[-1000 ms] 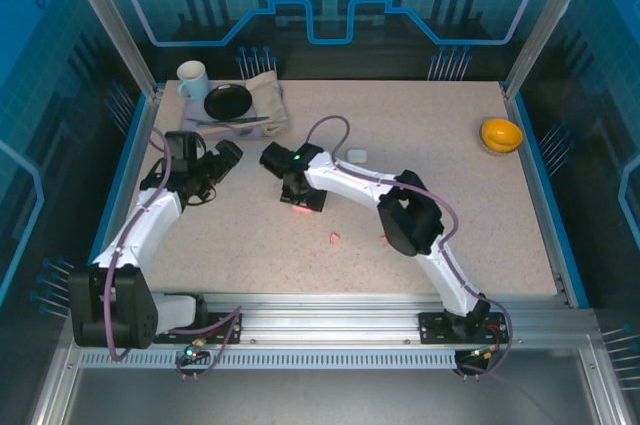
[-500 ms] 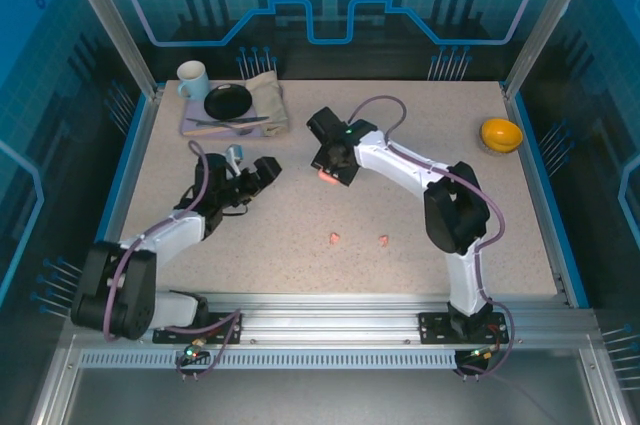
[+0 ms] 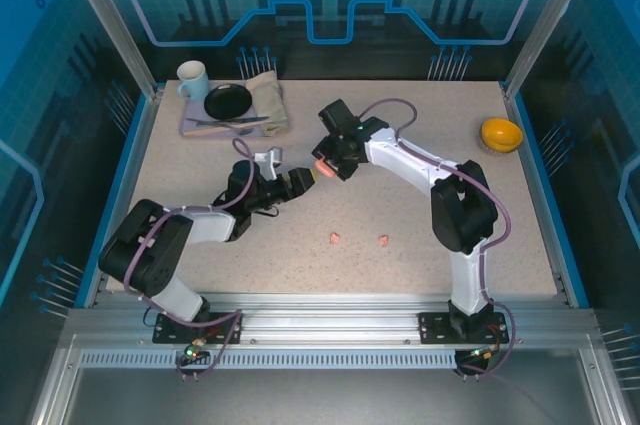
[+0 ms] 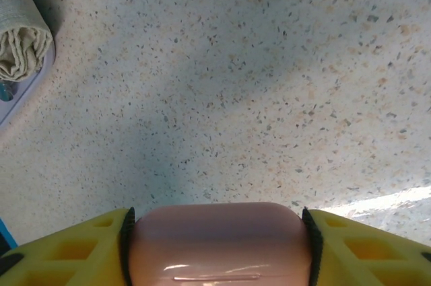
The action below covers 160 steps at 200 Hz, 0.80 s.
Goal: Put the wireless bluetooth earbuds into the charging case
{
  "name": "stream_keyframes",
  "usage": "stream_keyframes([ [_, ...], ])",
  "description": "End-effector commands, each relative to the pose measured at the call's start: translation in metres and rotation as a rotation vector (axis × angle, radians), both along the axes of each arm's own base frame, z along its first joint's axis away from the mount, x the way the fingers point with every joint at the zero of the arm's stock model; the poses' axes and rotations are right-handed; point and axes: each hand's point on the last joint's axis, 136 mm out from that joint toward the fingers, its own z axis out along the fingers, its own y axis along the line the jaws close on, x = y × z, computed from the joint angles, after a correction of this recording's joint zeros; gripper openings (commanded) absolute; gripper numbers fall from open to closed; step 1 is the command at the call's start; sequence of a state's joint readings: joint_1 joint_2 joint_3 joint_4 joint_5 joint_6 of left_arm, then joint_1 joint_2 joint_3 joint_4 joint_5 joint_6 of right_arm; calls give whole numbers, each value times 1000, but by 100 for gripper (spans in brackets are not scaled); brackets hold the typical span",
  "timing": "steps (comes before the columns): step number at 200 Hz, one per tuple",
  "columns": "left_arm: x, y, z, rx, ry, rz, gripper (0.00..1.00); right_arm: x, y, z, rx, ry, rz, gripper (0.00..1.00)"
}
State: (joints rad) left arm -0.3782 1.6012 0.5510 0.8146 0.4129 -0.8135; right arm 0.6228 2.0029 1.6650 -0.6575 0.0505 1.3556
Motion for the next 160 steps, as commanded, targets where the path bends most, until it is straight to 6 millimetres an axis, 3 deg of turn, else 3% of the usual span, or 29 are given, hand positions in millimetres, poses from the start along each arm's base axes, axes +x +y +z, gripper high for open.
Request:
stream_keyframes([
  [1,13,-13,24,-40,-98,-10,72,1,4,13,90,6,-35,44],
  [70,31,-25,19,-51,-100,-5,65,-1,11,12,152,21,-47,43],
  [160,38,-27,13,-50,-92,10,46,-3,14,16,182,20,-48,43],
])
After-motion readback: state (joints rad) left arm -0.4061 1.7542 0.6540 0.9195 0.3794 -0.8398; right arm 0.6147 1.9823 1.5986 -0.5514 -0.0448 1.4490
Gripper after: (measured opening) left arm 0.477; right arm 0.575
